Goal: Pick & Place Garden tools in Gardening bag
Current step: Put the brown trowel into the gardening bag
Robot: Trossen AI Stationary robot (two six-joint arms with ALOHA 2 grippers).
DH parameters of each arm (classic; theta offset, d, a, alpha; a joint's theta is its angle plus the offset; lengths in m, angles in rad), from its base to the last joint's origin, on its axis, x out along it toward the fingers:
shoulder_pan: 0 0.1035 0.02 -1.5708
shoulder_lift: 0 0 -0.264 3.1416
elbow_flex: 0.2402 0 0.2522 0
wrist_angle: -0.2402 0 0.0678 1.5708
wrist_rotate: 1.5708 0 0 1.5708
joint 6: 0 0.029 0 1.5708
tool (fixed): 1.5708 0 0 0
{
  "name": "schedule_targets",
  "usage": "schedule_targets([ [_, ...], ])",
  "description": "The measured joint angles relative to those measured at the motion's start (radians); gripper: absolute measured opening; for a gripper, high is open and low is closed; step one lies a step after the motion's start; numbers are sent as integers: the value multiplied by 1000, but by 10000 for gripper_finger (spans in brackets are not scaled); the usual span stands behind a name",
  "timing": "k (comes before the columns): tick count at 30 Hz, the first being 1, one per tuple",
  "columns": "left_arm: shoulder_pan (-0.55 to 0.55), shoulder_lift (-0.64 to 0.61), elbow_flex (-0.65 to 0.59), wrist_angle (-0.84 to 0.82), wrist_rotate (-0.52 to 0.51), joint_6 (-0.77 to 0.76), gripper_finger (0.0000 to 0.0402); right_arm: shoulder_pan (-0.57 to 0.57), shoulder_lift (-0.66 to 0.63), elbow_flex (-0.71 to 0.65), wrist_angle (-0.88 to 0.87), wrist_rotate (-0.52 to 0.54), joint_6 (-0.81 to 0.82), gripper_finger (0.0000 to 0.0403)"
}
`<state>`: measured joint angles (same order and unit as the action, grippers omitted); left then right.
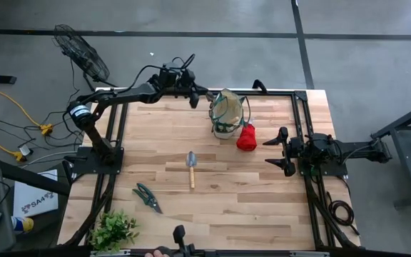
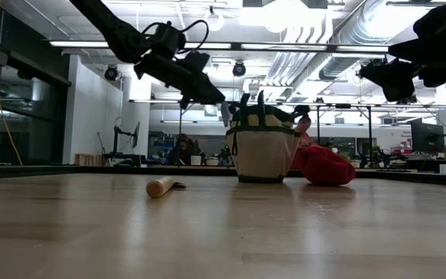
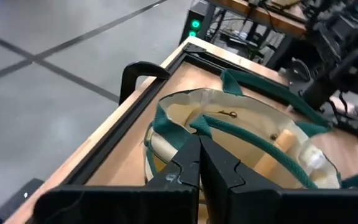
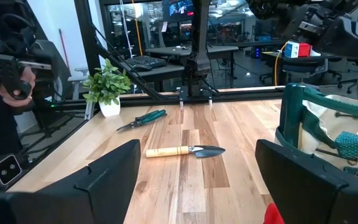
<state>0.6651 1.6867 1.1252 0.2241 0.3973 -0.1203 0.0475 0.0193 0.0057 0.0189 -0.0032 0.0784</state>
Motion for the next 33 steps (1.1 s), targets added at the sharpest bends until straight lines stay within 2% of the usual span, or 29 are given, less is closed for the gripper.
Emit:
schedule_targets([
  [9, -6, 4, 0, -16, -94, -202, 0, 0, 0, 0, 0, 0, 0, 311],
  [15, -25, 43, 0, 18, -88, -350, 0, 0, 0, 0, 0, 0, 0, 311],
  [23, -32, 53, -2, 9, -104, -359, 0, 0, 0, 0, 0, 0, 0, 311],
  [33, -31, 52, -2, 20, -59, -333, 4, 0, 0, 0, 0, 0, 0, 311],
])
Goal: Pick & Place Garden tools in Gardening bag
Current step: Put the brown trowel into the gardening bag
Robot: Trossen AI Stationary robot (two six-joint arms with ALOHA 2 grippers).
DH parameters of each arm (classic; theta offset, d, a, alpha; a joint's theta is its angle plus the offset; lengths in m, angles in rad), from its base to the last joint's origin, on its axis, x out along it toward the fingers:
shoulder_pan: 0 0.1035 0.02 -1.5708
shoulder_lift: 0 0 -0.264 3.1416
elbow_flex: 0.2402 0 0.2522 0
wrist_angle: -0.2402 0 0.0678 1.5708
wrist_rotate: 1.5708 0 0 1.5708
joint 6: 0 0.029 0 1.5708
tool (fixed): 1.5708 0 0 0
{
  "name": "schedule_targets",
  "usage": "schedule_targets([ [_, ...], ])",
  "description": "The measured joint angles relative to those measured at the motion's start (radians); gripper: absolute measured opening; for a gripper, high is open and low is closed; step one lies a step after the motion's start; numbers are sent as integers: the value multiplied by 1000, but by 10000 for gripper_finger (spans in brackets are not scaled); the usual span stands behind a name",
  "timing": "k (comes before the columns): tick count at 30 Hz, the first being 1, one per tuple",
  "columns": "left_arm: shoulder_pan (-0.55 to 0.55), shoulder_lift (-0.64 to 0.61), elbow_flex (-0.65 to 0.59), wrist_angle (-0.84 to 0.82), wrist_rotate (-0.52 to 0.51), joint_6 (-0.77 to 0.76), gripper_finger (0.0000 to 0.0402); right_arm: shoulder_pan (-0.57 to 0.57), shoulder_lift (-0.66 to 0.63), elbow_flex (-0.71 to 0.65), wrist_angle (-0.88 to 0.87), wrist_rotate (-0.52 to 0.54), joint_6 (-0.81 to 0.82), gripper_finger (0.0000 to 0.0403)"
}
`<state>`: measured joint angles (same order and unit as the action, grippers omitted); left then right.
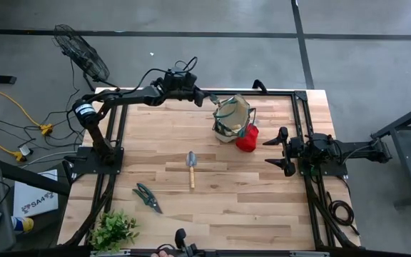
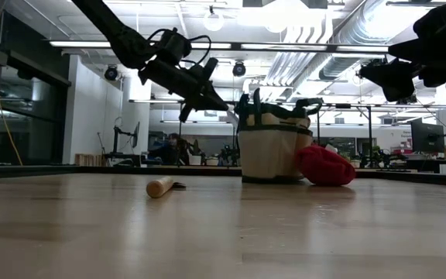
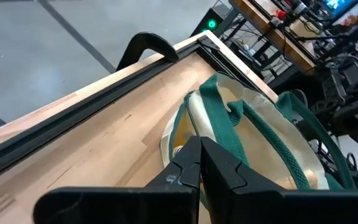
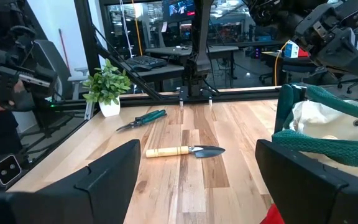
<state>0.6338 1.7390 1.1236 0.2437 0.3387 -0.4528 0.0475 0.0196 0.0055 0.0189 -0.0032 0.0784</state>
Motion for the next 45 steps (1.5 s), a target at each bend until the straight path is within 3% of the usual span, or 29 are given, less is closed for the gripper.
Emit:
schedule_targets([
  [4, 0, 0, 0, 24, 31, 37, 28, 0, 0, 0, 0, 0, 0, 311],
  [15, 0, -1, 0, 49, 88, 40, 155, 0, 0, 0, 0, 0, 0, 311],
  [20, 0, -2, 0, 53, 99, 40, 185, 0, 0, 0, 0, 0, 0, 311],
  [26, 2, -21, 0, 29, 114, 88, 187, 0, 0, 0, 0, 0, 0, 311],
  [33, 2, -107, 2, -104, 19, 198, 176, 0, 0, 0, 0, 0, 0, 311],
  [40, -39, -194, 2, -386, -65, 208, 170, 0, 0, 0, 0, 0, 0, 311],
  [45, -109, -272, 2, -595, -187, 165, 170, 0, 0, 0, 0, 0, 0, 311],
])
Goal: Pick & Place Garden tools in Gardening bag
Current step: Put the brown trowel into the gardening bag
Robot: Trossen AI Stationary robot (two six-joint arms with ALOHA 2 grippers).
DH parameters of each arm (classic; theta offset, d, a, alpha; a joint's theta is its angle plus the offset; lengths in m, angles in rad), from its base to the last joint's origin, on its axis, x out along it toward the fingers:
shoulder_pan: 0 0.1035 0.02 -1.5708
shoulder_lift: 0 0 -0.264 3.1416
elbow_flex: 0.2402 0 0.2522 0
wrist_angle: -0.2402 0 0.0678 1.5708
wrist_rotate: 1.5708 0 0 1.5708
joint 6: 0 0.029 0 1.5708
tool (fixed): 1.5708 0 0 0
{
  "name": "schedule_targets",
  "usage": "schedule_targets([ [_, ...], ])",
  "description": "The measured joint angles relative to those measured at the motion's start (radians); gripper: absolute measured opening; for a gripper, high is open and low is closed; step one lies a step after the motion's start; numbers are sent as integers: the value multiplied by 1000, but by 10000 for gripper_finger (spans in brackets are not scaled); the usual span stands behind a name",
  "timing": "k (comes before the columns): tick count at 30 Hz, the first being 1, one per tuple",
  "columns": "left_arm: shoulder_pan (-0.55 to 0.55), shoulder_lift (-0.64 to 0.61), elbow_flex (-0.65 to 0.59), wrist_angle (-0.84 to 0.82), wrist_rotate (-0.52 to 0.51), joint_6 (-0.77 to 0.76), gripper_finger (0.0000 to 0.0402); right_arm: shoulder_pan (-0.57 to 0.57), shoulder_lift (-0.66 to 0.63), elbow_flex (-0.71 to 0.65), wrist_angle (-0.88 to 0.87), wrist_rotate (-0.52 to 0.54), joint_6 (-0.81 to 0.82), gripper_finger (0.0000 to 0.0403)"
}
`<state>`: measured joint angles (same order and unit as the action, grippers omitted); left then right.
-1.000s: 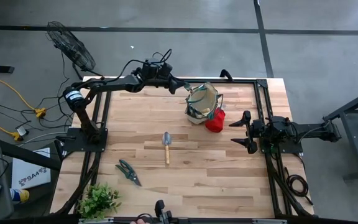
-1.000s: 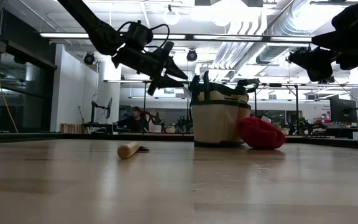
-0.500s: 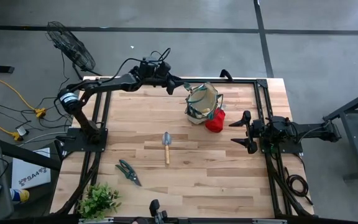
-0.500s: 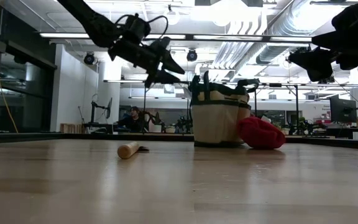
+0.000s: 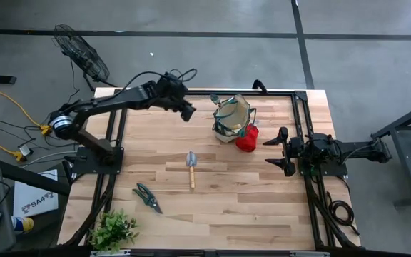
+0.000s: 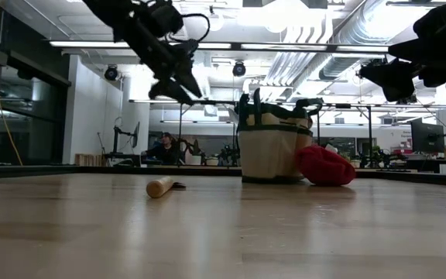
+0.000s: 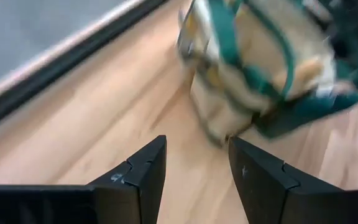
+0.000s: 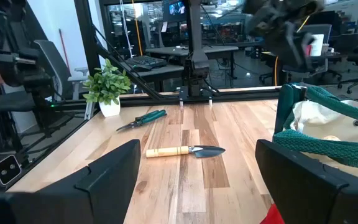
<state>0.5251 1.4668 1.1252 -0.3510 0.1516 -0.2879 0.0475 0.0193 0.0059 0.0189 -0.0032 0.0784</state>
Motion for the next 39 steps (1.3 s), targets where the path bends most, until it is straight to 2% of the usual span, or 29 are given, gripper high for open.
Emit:
schedule_targets([
  [6, -127, -62, 0, -144, -152, -181, 170, 0, 0, 0, 0, 0, 0, 311],
  [16, -378, -71, 0, -306, -365, -536, 170, 0, 0, 0, 0, 0, 0, 311],
  [25, -557, -67, 0, -391, -481, -775, 170, 0, 0, 0, 0, 0, 0, 311],
  [32, -620, -20, -2, -426, -495, -936, 170, 0, 1, 0, 4, 0, 0, 311],
  [39, -617, 70, -2, -402, -396, -1063, 170, 0, 17, 0, 10, 2, 0, 311],
])
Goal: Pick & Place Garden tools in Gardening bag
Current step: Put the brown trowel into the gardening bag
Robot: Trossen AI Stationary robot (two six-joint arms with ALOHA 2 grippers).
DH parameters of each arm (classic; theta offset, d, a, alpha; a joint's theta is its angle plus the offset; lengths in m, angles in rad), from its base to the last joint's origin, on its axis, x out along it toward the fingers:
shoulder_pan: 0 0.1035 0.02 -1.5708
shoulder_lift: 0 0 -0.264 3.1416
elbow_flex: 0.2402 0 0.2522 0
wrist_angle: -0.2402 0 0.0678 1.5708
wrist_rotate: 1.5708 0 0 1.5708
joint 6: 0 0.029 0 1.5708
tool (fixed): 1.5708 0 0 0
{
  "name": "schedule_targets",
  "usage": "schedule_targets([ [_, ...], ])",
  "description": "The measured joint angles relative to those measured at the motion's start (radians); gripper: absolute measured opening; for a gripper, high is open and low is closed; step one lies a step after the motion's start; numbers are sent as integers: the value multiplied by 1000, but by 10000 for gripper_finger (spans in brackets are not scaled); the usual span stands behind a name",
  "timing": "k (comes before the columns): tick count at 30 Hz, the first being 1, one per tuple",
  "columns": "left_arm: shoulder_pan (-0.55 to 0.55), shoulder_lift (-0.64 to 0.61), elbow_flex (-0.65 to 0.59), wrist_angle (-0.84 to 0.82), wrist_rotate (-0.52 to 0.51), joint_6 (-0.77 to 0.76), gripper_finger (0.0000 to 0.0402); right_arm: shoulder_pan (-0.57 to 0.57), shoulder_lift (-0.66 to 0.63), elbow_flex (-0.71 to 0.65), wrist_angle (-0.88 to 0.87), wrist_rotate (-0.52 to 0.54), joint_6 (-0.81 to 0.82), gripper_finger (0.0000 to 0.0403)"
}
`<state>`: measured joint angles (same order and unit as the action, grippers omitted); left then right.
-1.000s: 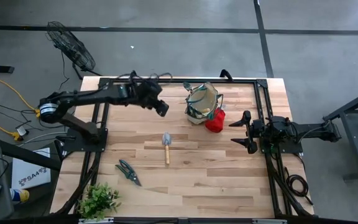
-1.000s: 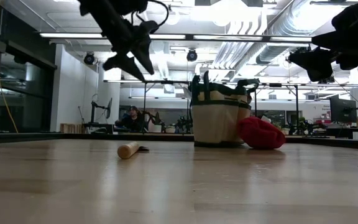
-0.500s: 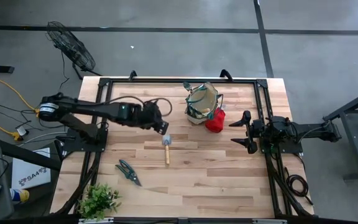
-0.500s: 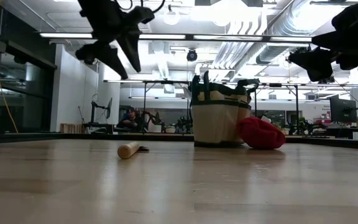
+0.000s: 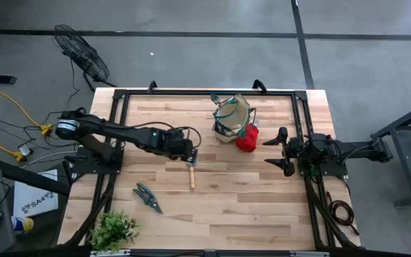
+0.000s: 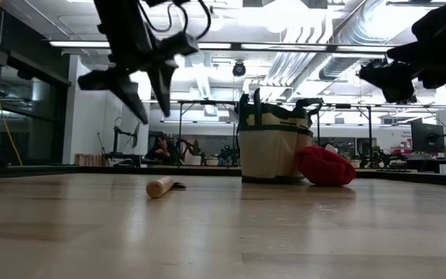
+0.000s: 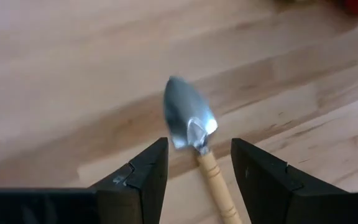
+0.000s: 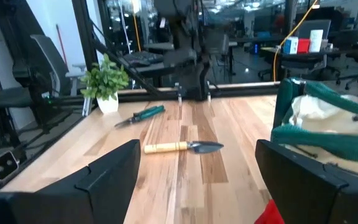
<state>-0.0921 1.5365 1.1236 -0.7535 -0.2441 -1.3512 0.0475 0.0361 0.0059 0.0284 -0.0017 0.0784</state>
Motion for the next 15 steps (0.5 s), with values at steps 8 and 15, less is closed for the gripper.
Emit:
schedule_targets([
  [8, -21, 126, 0, 53, 118, -122, 170, 0, 20, 0, 1, 1, 0, 311],
  [15, -41, 201, 1, 160, 160, -127, 170, 0, 26, 0, 2, -1, 0, 311],
])
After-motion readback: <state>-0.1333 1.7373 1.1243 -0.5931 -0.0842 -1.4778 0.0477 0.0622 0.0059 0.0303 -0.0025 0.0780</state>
